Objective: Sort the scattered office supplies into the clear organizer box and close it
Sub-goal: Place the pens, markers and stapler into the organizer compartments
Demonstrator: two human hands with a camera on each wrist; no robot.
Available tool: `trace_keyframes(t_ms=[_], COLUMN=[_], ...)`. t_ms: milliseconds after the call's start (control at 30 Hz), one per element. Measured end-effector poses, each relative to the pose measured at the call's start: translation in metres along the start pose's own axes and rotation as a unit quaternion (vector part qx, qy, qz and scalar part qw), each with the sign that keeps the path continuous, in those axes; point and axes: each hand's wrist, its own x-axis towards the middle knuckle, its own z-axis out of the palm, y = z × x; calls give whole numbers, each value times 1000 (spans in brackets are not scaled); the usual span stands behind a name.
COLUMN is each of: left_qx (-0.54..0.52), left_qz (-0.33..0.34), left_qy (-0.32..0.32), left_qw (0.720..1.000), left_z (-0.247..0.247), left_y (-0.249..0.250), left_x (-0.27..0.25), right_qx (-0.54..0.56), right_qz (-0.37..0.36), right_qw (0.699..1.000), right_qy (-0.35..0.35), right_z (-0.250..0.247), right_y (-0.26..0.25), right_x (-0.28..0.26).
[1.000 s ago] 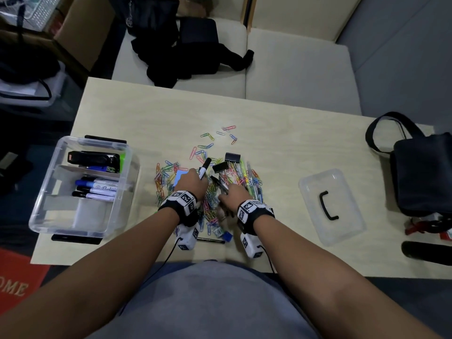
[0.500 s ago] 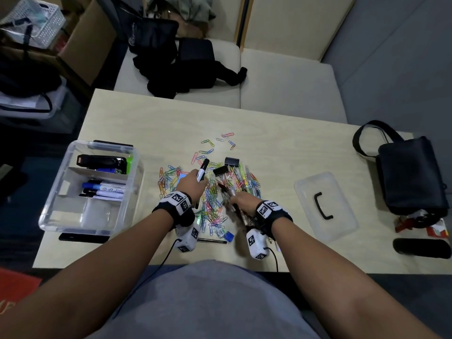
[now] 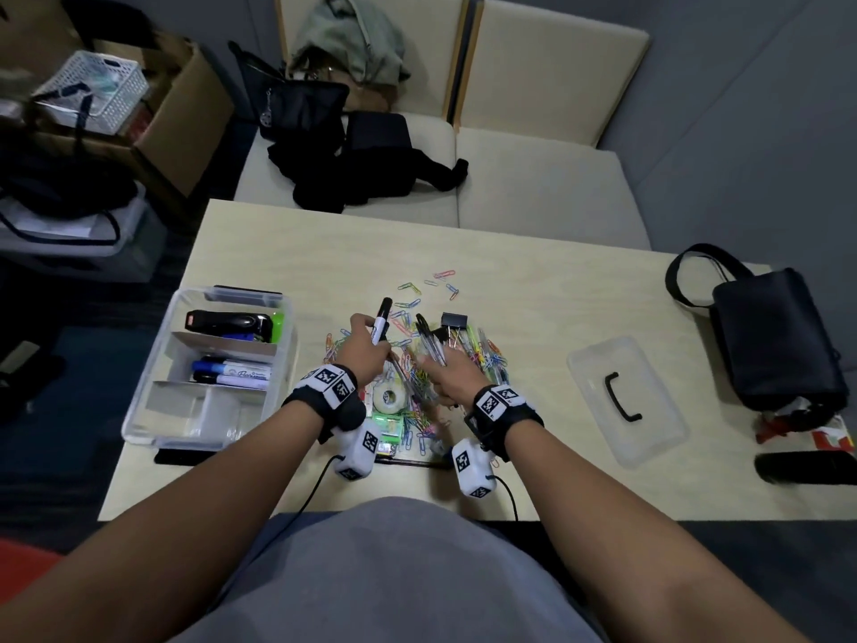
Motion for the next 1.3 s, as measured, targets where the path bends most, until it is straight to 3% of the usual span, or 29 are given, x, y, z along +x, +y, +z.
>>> trace_keyframes(t_ms=[200,533,667,800,933,1067,1300], left_qx=[-50,43,49,71,111,132,148], left_qz=[-1,47,30,10,-22,-42,-44], left_qy=[89,134,202,266,286,283,264], left_qw=[995,989,978,961,951,949,952], left_z=[-36,-104,-150,-195,-223,-235,-245], left_y=[-2,-17,-28,-45,-60,-75,-89], left_x=[0,-7,-5,1,6,6,8], right_qx=[-36,-34,-27,-92,-206,-364,-458], right_qz=[-98,-114,-126,-162,-192,-211,-260], right_qw=[994,993,992,982,960,907,849], right_qy=[14,16,6,-13,-7,9,51], right_z=[21,53,70,97,124,151,194], right_y=[-31,-63,-79,-98,-118,-137,-155], right_x=[6,15,17,17,17,19,26])
